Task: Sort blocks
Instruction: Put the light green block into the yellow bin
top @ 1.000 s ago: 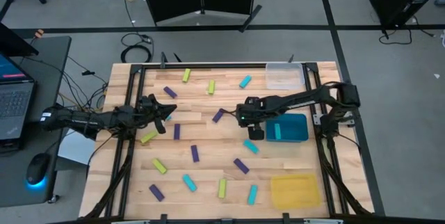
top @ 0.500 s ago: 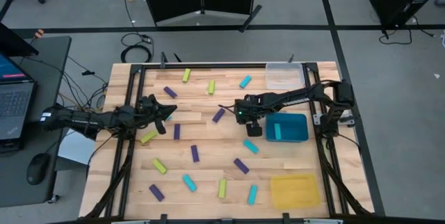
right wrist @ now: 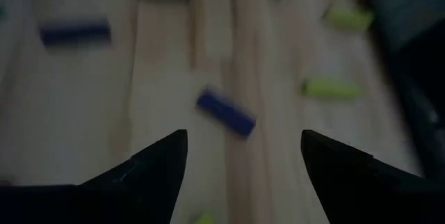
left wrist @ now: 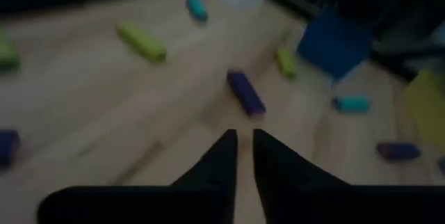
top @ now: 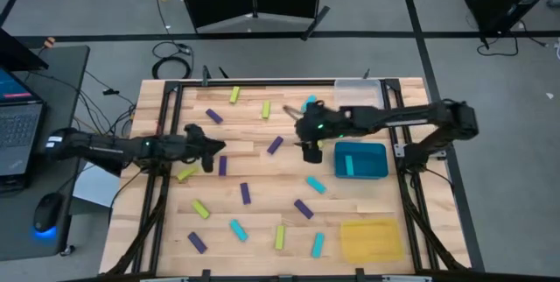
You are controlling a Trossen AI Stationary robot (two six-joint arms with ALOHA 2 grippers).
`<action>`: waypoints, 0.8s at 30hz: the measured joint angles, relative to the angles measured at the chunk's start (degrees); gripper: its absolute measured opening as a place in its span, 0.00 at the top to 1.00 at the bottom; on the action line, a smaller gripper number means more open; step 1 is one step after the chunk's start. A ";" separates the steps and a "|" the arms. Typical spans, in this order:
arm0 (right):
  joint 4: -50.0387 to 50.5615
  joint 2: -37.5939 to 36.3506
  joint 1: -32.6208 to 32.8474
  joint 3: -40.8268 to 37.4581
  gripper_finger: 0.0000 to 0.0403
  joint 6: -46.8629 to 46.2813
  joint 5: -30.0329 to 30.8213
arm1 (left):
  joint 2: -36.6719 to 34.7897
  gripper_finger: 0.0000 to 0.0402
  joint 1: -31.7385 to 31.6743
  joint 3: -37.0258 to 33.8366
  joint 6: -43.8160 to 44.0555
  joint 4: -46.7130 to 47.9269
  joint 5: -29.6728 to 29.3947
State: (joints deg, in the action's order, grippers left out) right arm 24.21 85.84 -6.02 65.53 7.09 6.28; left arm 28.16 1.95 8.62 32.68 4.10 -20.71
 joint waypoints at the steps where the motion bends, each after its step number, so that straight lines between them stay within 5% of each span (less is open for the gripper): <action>1: -0.29 -1.57 -0.04 0.01 0.27 -0.46 0.02 | 2.15 0.81 0.03 2.32 0.36 2.20 1.48; 5: -0.32 -6.46 0.16 0.01 0.28 -1.46 1.45 | 11.31 0.68 0.60 14.23 0.09 19.76 8.55; 9: 0.08 -8.68 1.17 0.01 0.28 -1.49 1.57 | 22.24 0.59 3.83 26.26 2.56 45.71 7.38; 12: 0.07 -9.00 1.74 0.01 0.28 -1.40 1.75 | 29.22 0.55 6.47 31.12 5.99 56.27 7.64; 24: -0.24 -8.98 2.34 -1.89 0.29 -0.50 4.15 | 37.52 0.48 13.49 23.83 17.98 56.26 14.49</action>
State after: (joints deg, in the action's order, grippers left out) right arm 23.97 76.86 -3.68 63.64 6.59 10.44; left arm 65.69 15.44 32.45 50.66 60.37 -6.22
